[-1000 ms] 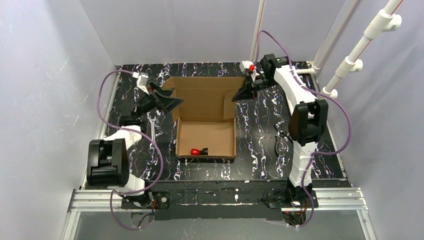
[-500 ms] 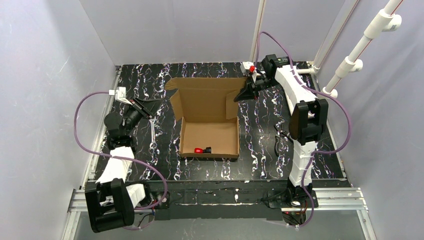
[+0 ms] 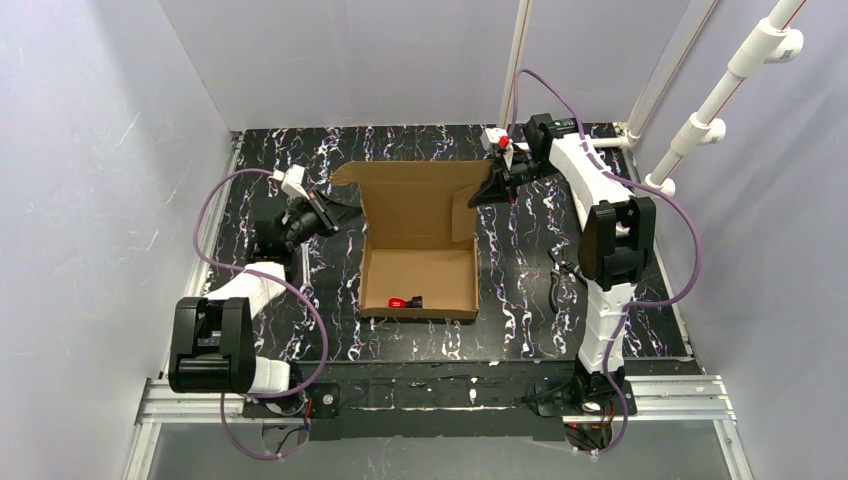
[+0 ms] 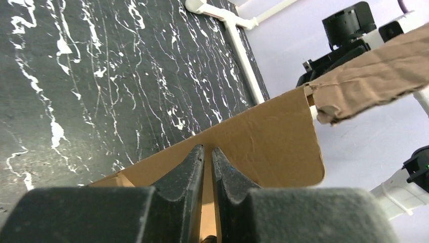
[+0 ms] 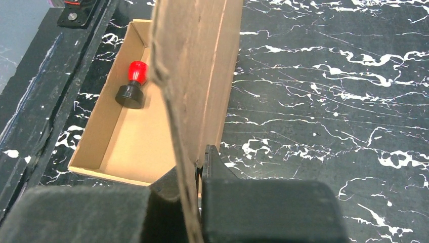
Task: Fold the paper box
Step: Close the paper box at the center of the board.
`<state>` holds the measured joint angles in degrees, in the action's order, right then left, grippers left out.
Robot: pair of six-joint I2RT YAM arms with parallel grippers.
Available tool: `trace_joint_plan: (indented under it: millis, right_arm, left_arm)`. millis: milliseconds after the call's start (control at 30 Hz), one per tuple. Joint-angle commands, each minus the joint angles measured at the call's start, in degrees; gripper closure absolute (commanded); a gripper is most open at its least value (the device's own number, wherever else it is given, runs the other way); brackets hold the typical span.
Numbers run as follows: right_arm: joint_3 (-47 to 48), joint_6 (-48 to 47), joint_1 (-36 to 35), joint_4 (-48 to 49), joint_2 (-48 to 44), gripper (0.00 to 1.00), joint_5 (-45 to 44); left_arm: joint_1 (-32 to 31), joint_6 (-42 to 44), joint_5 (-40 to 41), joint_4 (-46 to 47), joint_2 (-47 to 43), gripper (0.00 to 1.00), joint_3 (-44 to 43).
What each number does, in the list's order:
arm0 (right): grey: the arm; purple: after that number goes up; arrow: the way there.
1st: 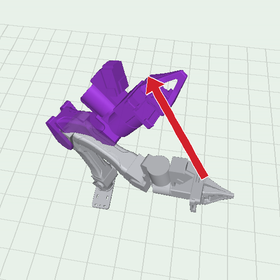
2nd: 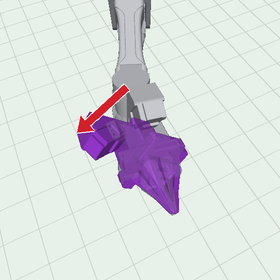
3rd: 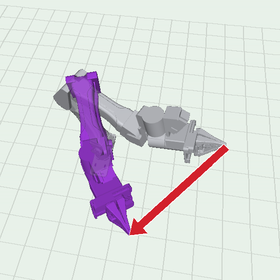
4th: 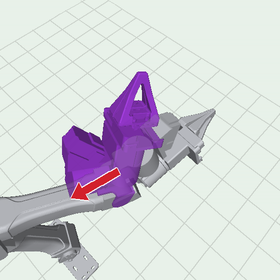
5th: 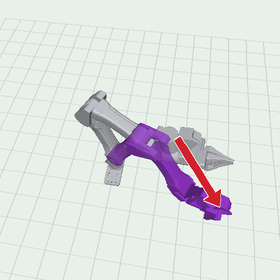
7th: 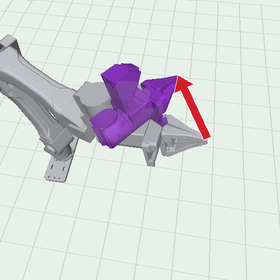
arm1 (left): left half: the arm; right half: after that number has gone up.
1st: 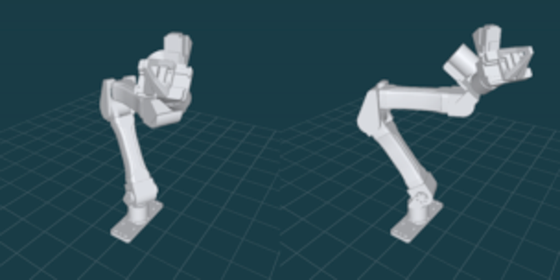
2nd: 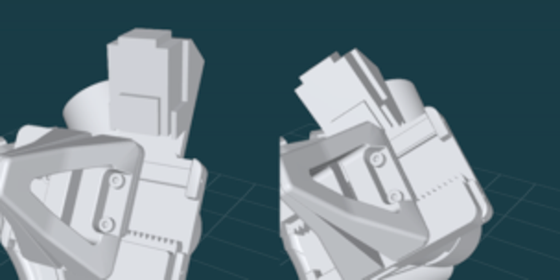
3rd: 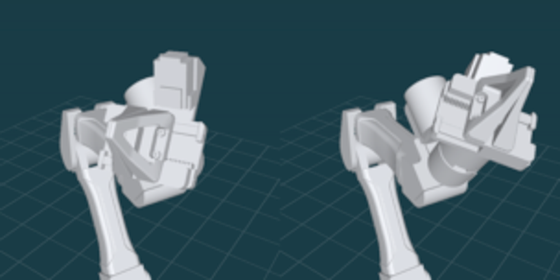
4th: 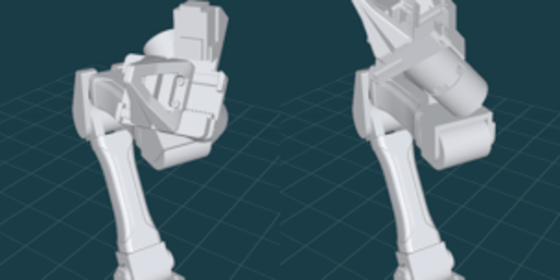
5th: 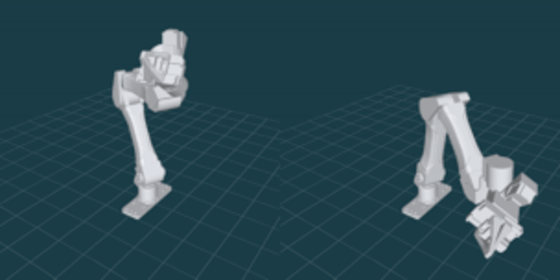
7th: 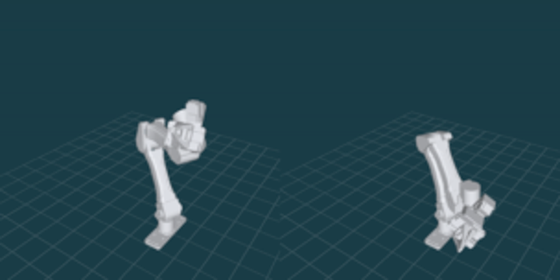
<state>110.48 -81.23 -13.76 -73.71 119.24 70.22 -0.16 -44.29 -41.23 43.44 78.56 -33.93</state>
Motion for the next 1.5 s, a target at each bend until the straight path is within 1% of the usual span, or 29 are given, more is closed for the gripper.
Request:
trace_joint_plan:
  millis: [0,100,200,300,467,533,733,767,933,1000,1067,1167,1200,1367,1467]
  right_arm:
    - [-2.75,1.56,-0.48,2.79,-2.59,0.99,-3.80]
    - [-5.10,3.88,-0.56,6.77,-4.51,0.99,-5.67]
    - [-6.84,3.74,-0.89,8.54,-6.20,0.99,-7.05]
    - [-8.27,-0.75,-1.30,6.58,-7.80,0.99,-7.62]
    - [-10.46,-9.94,-3.26,-0.66,-10.08,0.99,-10.16]
    - [-12.89,-11.51,-3.91,-0.86,-11.56,0.99,-11.08]
    - [-22.22,-11.31,-5.04,4.13,-17.43,0.99,-14.65]
    - [-23.85,-11.25,-5.05,4.93,-18.55,0.96,-15.01]
    - [-32.25,-9.98,-5.09,9.57,-24.63,0.92,-16.27]
    - [-35.81,-8.01,-5.53,13.32,-27.60,0.87,-17.37]
    - [-39.44,-5.08,-6.59,18.08,-30.99,0.84,-19.38]
    - [-43.59,-3.79,-9.02,20.87,-33.96,0.81,-22.02]
    - [-44.68,-3.70,-9.61,21.26,-34.47,0.79,-22.99]
    - [-48.58,-3.73,-10.62,21.79,-36.77,0.63,-25.22]
    - [-49.51,-4.23,-10.89,20.57,-38.04,0.48,-26.29]
  left_arm:
    - [-2.55,0.62,-1.06,0.24,-0.51,0.90,-0.13]
    - [-2.81,0.22,0.04,0.24,-0.50,0.90,2.24]
    - [-2.89,-0.15,0.42,0.24,0.73,0.90,3.24]
    - [-2.82,-0.58,1.16,0.24,1.60,0.90,3.35]
    - [-2.83,-1.24,0.36,0.15,1.96,0.89,4.04]
    - [-2.82,-1.40,0.23,0.08,1.70,0.89,4.97]
    - [-2.82,-1.39,-0.63,-0.96,0.45,0.89,7.22]
    - [-2.82,-1.36,-0.74,-1.29,0.19,0.89,7.50]
    - [-2.82,-1.12,-0.83,-3.81,-1.25,0.89,8.42]
    - [-2.82,-0.97,-1.01,-4.97,-1.86,0.89,8.66]
    - [-2.84,-0.93,-0.96,-6.07,-2.64,0.88,8.94]
    - [-2.82,-0.81,-0.53,-7.64,-3.95,0.88,9.57]
    - [-2.82,-0.83,-0.53,-7.93,-4.20,0.88,9.77]
    - [-2.84,-1.18,-1.47,-8.82,-5.27,0.88,10.65]
    - [-2.84,-1.19,-1.65,-9.60,-6.31,0.88,11.05]
